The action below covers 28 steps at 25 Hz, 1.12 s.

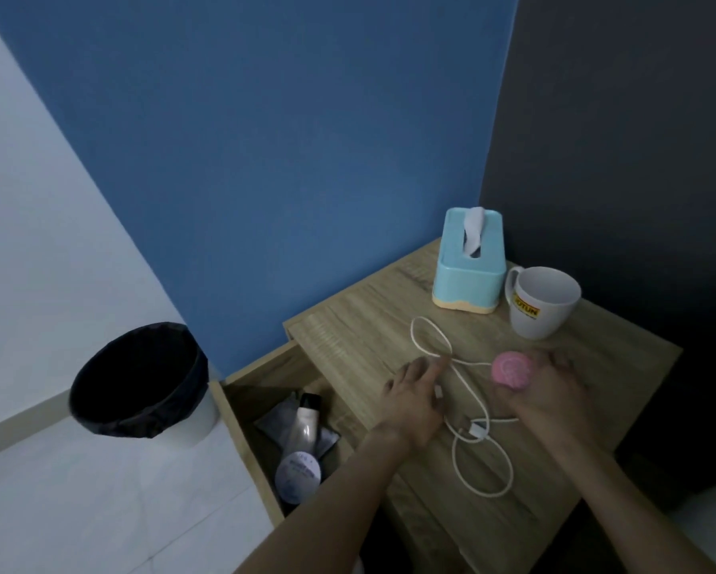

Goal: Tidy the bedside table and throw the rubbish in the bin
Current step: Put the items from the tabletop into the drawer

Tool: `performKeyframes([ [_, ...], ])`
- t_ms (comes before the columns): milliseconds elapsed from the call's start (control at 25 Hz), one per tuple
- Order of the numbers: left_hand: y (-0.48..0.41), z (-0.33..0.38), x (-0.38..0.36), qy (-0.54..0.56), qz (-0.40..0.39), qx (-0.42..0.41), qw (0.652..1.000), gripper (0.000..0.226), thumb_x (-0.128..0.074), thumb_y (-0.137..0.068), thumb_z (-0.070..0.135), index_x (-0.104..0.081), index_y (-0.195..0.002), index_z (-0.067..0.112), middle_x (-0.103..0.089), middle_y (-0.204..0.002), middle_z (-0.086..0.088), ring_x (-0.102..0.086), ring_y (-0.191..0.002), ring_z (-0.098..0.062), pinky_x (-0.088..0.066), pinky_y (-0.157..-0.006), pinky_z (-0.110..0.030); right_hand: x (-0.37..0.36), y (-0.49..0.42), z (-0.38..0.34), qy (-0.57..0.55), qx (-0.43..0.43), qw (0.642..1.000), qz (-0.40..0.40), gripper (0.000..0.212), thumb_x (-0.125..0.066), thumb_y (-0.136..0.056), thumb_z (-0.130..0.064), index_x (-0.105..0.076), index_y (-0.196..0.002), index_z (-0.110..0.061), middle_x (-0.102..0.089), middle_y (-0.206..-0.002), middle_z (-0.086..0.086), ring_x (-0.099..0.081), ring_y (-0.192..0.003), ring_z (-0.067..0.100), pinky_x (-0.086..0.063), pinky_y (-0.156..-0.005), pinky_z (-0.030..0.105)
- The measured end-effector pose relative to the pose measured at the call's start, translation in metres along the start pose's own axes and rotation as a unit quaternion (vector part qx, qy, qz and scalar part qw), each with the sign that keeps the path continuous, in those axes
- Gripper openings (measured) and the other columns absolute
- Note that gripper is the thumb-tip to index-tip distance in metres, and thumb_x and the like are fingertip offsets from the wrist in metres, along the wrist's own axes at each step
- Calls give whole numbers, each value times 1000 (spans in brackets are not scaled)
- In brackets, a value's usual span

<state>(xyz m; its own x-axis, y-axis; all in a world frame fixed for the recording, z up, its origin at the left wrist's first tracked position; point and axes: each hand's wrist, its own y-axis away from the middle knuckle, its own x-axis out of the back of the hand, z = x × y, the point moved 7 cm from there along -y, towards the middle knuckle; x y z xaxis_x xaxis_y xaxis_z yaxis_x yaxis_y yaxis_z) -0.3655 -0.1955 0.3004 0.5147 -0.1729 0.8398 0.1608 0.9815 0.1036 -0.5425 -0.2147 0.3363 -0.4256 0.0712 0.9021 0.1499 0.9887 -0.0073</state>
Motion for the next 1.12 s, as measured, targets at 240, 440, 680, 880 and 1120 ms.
performKeyframes([
  [240, 36, -57, 48, 10, 134, 63, 989, 68, -52, -86, 13, -24, -146, 27, -30, -152, -6, -23, -142, -25, -18, -118, -39, 10, 17, -69, -70, 114, 990, 48, 61, -82, -61, -28, -52, -110, -7, -55, -108, 17, -55, -95, 35, -48, -80, 39],
  [440, 94, -136, 65, -13, 190, 172, 966, 57, -46, -85, 17, -34, -141, 22, -35, -149, -6, -22, -143, -27, -18, -118, -45, -35, 84, -165, -119, 292, 949, 10, 61, -86, -52, -24, -59, -104, -9, -59, -103, 15, -59, -91, 34, -48, -75, 35],
  [680, 137, -189, 56, -14, 162, 228, 960, 57, -43, -92, 19, -26, -146, 22, -8, -161, -5, 4, -148, -24, -5, -120, -47, -160, 118, -201, -92, 326, 926, -166, 64, -82, -60, -15, -56, -117, -2, -59, -113, 19, -58, -103, 37, -46, -84, 36],
  [880, 138, -197, 51, 28, 179, 197, 964, 57, -49, -93, 19, -26, -145, 19, 4, -161, -4, 11, -148, -19, -8, -120, -37, -231, 131, -195, -18, 327, 906, -267, 45, -63, -75, 0, -53, -118, 0, -54, -119, 20, -51, -110, 35, -41, -90, 36],
  [1120, 137, -203, 45, 23, 181, 191, 965, 61, -53, -92, 13, -24, -146, 19, 4, -161, -2, 10, -148, -17, -11, -119, -35, -278, 131, -168, 73, 353, 902, -239, 24, -44, -84, -13, -63, -93, -2, -66, -94, 22, -66, -86, 39, -54, -74, 44],
])
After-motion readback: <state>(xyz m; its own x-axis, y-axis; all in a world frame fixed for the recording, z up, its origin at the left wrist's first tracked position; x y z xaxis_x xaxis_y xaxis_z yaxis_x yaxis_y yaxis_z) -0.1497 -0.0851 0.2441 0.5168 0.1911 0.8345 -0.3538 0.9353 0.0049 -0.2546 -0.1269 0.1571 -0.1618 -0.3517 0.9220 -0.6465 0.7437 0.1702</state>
